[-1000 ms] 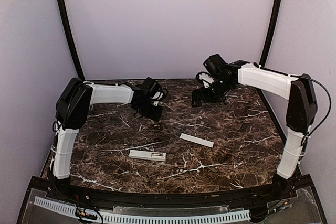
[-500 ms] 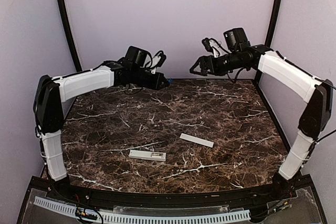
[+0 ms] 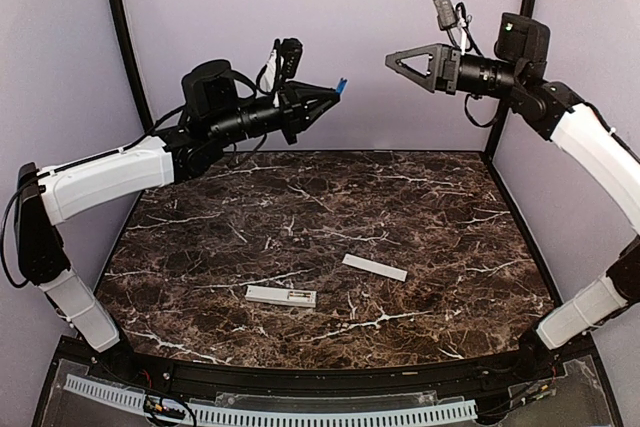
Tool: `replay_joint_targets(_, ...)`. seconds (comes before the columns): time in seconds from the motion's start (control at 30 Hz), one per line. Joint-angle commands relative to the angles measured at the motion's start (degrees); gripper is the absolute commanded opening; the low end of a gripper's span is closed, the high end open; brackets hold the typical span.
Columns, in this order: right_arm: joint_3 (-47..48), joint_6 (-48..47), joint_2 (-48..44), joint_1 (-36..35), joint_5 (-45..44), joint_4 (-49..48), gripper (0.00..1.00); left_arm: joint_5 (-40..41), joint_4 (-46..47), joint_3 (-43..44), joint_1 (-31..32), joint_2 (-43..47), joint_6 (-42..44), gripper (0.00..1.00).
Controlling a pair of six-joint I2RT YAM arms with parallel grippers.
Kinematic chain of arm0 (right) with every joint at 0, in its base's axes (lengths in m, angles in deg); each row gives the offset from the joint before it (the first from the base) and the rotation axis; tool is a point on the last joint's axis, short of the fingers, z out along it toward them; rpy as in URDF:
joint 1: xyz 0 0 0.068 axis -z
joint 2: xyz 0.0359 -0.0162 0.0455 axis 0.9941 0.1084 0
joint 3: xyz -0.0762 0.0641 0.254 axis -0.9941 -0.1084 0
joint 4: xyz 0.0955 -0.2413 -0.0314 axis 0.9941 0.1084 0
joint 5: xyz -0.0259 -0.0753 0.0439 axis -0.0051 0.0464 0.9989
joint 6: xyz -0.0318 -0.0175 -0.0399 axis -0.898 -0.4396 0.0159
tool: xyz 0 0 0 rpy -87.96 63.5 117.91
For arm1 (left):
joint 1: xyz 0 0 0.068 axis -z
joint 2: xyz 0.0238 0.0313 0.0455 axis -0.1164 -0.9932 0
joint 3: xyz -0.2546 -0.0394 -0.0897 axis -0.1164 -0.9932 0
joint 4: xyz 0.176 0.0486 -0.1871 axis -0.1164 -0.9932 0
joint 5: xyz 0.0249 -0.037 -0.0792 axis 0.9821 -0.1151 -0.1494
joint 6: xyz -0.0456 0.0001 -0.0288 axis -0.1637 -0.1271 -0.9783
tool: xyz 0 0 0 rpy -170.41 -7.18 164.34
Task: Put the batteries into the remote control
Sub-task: Pass from the left arm to the right
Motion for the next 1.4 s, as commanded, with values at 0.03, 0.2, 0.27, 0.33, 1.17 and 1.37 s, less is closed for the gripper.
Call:
replay_joint_targets(0.03, -2.47, 1.82, -0.57, -0.56, 3.24, -5.2, 0.79, -6.47, 3.53, -1.93, 0.92, 1.57, 5.85, 0.0)
replay_joint_targets(0.2, -3.07, 1.99, -1.25, -0.62, 2.8, -5.4, 0.78, -7.61, 0.52, -1.5, 1.18, 2.1, 7.79, 0.0)
replay_joint_targets(0.27, -3.12, 2.21, -1.04, -0.58, 2.55, -4.87, 0.78, -7.67, -1.12, -1.17, 1.17, 2.29, 7.92, 0.0)
replay_joint_targets(0.33, -3.14, 2.24, -0.91, -0.57, 2.32, -3.84, 0.77, -7.73, -2.34, -1.1, 1.2, 2.51, 7.87, 0.0)
replay_joint_targets(1.17, 6.49, 4.39, 4.83, -3.91, 4.17, -4.75, 0.64, -3.07, 17.03, -1.28, 1.11, -1.71, -22.96, 0.0)
replay_joint_targets(1.37, 8.29, -0.07, 6.3, -7.24, -1.68, -1.74, 0.59, -3.42, 17.48, -1.33, 1.11, -2.0, -23.88, 0.0)
